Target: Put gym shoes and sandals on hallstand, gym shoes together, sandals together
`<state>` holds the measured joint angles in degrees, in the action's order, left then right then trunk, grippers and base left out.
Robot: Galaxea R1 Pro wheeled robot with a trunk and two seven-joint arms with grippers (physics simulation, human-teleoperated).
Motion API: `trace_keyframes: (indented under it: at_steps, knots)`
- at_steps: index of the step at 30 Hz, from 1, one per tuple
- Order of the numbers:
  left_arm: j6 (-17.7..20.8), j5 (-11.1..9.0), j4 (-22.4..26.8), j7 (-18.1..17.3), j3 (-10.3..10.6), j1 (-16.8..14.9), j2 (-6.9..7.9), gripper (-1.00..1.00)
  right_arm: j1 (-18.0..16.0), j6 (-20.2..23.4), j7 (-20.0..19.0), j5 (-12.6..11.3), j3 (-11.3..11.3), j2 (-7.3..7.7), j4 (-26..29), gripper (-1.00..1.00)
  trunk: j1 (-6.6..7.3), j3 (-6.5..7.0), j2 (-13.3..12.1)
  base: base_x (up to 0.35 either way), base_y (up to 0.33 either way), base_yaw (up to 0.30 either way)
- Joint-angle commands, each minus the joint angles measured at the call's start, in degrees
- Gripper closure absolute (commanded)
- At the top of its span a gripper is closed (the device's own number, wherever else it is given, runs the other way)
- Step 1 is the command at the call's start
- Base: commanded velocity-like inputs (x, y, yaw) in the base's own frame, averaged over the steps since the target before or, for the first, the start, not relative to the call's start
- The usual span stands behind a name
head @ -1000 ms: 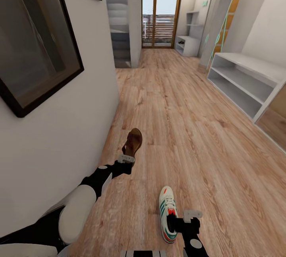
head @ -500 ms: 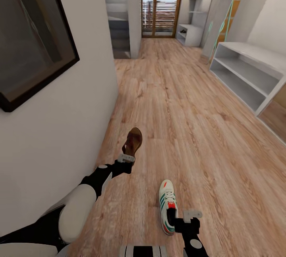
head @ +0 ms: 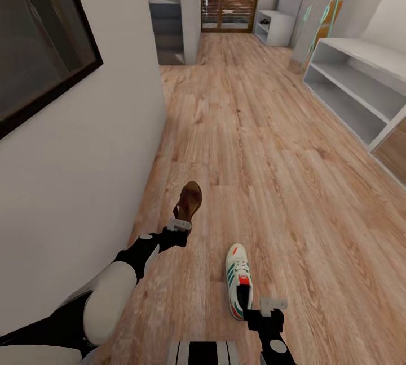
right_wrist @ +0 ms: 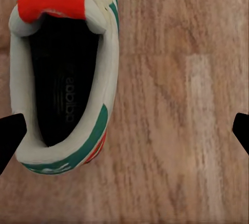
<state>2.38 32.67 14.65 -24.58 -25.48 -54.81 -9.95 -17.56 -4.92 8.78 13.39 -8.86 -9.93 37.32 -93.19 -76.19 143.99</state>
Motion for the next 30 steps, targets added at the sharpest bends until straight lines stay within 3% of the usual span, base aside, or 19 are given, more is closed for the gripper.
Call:
trace_keyframes:
  at_steps: [1, 11, 30]
  knots:
    - [0.16, 0.47, 0.16, -0.38, -0.53, -0.01, -0.05, 1.00, -0.03, -0.18, 0.01, 0.51, -0.28, -0.07, -0.04, -1.00, 0.02, -0.13, 0.02, 0.000, 0.000, 0.062]
    - [0.16, 0.47, 0.12, -0.38, -0.52, 0.12, -0.05, 1.00, -0.02, -0.18, 0.01, 0.50, -0.30, -0.07, 0.03, -1.00, 0.02, -0.70, 0.02, 0.000, 0.000, 0.130]
    - [0.16, 0.47, 0.15, -0.38, -0.45, -0.04, -0.05, 1.00, -0.03, -0.08, 2.57, 0.49, -0.16, -0.07, 3.53, -1.00, -0.03, -1.15, 0.05, 0.000, 0.000, 0.002]
